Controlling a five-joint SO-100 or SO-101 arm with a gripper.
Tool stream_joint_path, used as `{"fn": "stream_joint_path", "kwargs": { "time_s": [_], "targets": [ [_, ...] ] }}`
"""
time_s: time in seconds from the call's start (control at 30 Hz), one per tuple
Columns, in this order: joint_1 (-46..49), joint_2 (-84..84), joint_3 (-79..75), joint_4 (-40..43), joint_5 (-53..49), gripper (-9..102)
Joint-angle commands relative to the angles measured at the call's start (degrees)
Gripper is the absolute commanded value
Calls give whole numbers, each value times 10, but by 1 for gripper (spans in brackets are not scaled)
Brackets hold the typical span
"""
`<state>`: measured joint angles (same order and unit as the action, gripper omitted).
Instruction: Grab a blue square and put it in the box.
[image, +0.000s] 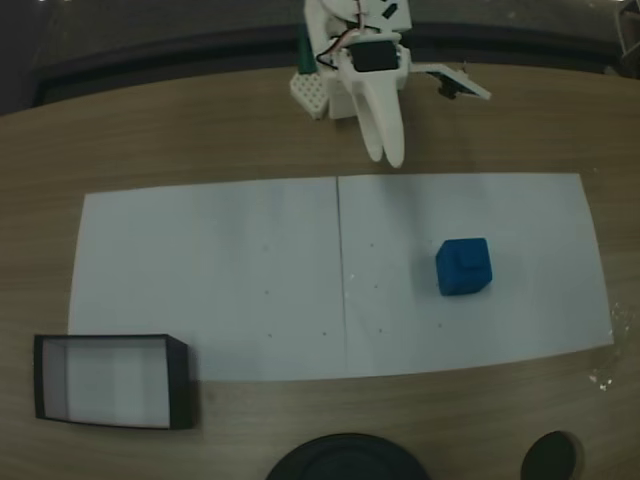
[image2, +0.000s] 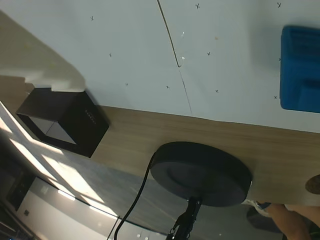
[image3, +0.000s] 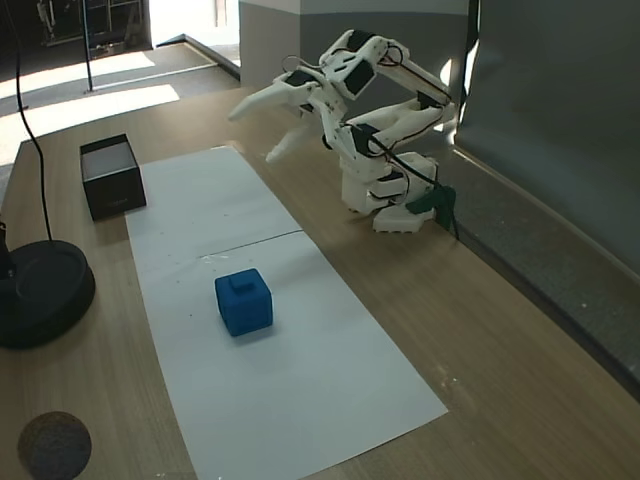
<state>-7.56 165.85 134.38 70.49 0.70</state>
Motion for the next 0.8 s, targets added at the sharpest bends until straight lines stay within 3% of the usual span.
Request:
{"fn": "stream_joint_path", "kwargs": {
  "time_s": [0.0, 0.13, 0.4, 0.77],
  "targets": [
    [-49, -143, -134, 25, 9, 38],
    [-121, -326, -255, 77, 13, 36],
    [-157, -582, -381, 163, -10, 37],
    [-187, -744, -488, 142, -9, 37]
  ]
}}
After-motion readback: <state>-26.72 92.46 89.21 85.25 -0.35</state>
